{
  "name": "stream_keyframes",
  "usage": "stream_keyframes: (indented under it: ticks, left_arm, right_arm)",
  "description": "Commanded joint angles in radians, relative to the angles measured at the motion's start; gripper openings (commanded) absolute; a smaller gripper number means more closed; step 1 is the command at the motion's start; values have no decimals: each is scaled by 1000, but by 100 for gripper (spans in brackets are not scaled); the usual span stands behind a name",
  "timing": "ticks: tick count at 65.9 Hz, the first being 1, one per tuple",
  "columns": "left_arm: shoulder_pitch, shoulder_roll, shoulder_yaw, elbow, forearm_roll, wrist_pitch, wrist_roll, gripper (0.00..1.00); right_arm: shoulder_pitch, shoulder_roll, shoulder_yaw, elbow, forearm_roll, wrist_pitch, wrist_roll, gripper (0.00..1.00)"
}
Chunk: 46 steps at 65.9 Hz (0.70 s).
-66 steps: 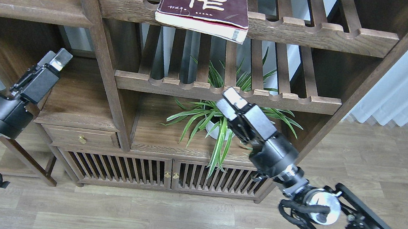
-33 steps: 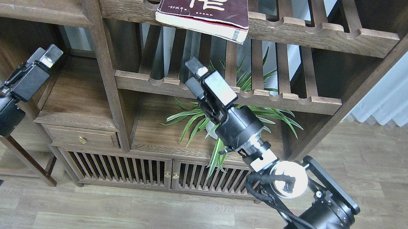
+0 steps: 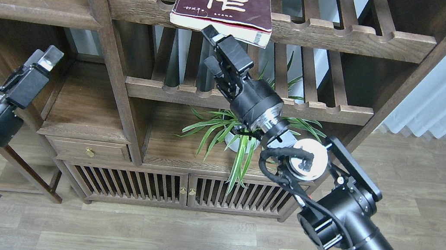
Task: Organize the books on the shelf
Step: 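Raise the right gripper to the maroon book on the top shelf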
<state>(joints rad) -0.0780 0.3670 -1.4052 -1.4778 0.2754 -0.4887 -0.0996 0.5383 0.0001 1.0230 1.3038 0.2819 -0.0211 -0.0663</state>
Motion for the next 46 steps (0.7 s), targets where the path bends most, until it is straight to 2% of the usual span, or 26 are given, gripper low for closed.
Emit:
stream_keyframes:
  ticks: [1,34,46]
  left_arm:
    - [1,0,-2,1,1,0,0,95]
    - [3,0,-11,2,1,0,0,96]
    - [3,0,-11,2,1,0,0,96]
  right_arm:
    - [12,0,25,-9,-1,-2,-1,99]
    - [64,0,32,-61,40,-33,2,96]
    - [80,0,75,-72,42,-91,2,89]
